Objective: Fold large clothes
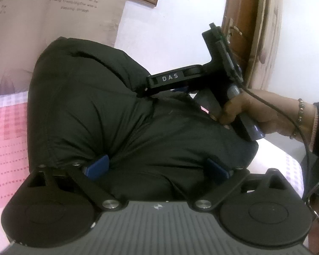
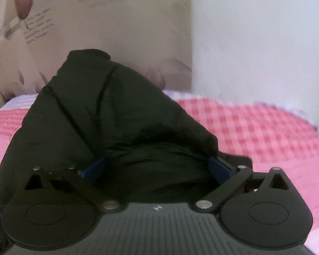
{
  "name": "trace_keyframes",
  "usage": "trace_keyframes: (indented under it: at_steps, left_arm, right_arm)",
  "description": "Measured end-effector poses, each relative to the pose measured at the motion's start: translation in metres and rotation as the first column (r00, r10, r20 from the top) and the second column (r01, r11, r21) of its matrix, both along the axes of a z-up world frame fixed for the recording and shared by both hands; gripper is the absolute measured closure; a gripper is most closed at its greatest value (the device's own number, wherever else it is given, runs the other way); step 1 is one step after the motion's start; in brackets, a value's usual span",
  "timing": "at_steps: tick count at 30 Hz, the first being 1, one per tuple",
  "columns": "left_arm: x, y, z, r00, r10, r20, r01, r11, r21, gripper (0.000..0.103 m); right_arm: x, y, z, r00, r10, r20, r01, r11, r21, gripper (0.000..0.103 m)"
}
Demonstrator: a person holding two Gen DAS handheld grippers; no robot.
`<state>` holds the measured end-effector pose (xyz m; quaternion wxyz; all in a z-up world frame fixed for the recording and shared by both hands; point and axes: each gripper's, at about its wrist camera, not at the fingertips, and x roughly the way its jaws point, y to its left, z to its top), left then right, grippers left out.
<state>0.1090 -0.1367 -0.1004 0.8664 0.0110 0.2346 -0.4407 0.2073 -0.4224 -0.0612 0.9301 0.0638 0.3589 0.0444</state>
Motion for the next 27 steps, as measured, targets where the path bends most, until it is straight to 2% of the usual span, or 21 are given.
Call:
trace_keyframes:
  at_steps: [10,16,21,27]
  left_arm:
    - [0.000,-0.004,0.000,1.000,0.003,0.009,-0.003,1.000,0.016,0.004]
    - [-0.003,-0.007,0.002,1.000,0.003,0.028,-0.004,0.999,0.036,0.001]
    - [-0.002,-0.009,0.001,0.999,0.003,0.040,-0.005,0.999,0.046,0.000]
    - [-0.001,-0.011,0.001,0.999,0.006,0.048,-0.008,0.999,0.050,0.000]
  right_arm:
    - [0.008,-0.001,-0.012,1.000,-0.003,-0.008,0.003,1.000,-0.022,0.000]
    - [-0.002,-0.004,-0.001,0.999,-0.029,0.025,0.029,0.999,-0.019,0.000]
    - [-0.052,-0.023,0.015,0.990,-0.091,0.104,0.089,0.996,0.022,0.000]
    - [-0.114,-0.051,0.003,0.987,-0.131,0.089,0.116,0.982,0.149,0.000]
